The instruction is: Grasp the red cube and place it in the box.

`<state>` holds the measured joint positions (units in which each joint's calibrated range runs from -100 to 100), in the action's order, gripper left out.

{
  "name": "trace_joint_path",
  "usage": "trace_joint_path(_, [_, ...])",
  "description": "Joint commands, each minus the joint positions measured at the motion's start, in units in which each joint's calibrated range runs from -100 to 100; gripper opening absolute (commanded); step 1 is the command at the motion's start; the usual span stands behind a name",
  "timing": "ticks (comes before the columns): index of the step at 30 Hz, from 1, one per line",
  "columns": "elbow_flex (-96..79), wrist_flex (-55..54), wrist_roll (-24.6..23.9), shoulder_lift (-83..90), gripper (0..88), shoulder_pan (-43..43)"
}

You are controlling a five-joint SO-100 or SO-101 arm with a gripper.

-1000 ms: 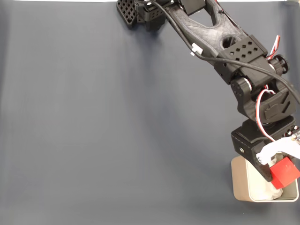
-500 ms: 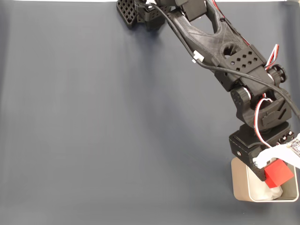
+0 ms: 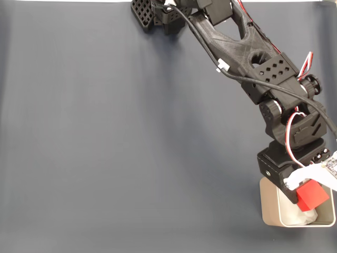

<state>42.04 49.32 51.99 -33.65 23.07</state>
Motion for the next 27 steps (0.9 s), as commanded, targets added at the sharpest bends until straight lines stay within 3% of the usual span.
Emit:
trace_joint_path(1, [3.39,-1.13,-0.39,0.90,0.0,0.08])
trace_joint_path(18, [3.39,-1.37,-0.54,0.72,2.1,-0.49])
trace_joint_path(23, [3.39,-3.59,-2.25,0.98,23.0,-0.70])
trace_joint_path(27, [3.39,-4.49,-2.69,0.98,29.9,-0.77])
